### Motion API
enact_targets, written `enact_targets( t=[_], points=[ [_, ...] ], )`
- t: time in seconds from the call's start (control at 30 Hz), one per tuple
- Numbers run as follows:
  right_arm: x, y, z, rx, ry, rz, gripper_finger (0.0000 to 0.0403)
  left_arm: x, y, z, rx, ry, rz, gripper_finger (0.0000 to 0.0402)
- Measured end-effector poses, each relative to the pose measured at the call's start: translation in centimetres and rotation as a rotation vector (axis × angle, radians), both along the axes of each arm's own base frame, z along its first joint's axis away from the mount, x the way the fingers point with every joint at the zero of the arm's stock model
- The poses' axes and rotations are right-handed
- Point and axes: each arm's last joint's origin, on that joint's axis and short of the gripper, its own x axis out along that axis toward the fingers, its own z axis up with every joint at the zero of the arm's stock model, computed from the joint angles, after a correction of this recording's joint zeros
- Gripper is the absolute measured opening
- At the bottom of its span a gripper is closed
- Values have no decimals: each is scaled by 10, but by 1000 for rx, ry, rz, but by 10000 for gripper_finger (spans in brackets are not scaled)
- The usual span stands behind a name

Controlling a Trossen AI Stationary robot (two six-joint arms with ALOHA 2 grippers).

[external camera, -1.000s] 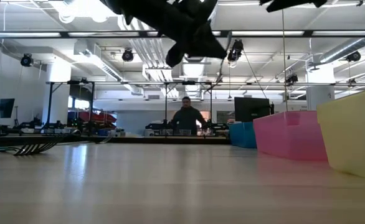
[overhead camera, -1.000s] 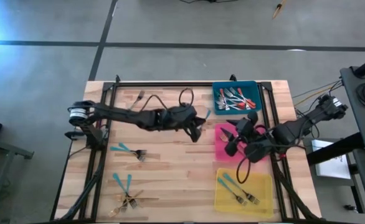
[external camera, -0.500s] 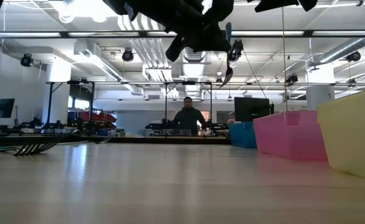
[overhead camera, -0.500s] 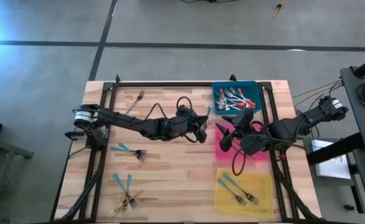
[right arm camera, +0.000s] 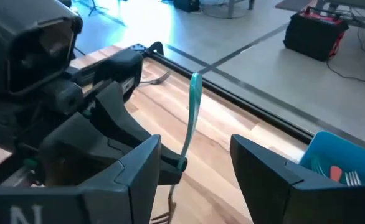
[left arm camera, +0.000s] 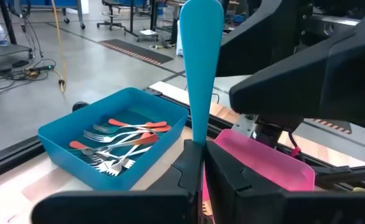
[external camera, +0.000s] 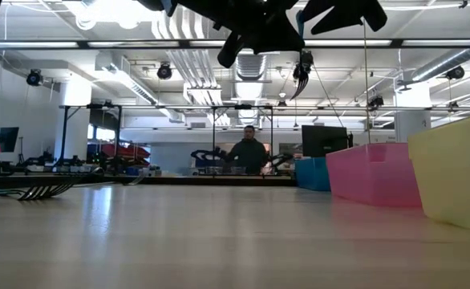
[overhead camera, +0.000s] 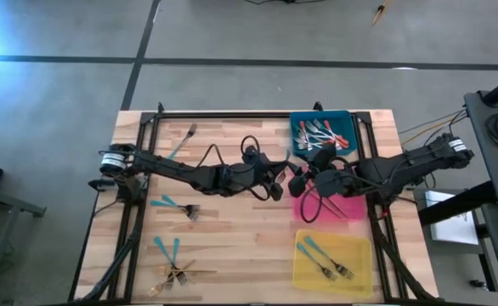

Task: Sort silverware by color (type)
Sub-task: Put the blue fork into the yellow bin

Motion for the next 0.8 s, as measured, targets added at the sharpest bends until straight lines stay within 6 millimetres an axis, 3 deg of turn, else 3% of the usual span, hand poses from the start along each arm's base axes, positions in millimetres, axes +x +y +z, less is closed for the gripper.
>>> enact_targets(
  t=[0.5, 0.6, 0.8],
  points=[
    [13, -13, -5, -74, 53, -14, 172, 0, -4, 0, 0, 0, -10, 0],
    [13, -13, -5, -90, 64, -4, 133, 0, -4, 0, 1, 0, -10, 0],
    [13, -13, -4, -117, 92, 31, 20, 0, -4, 0, 1, 0, -8, 1]
  ],
)
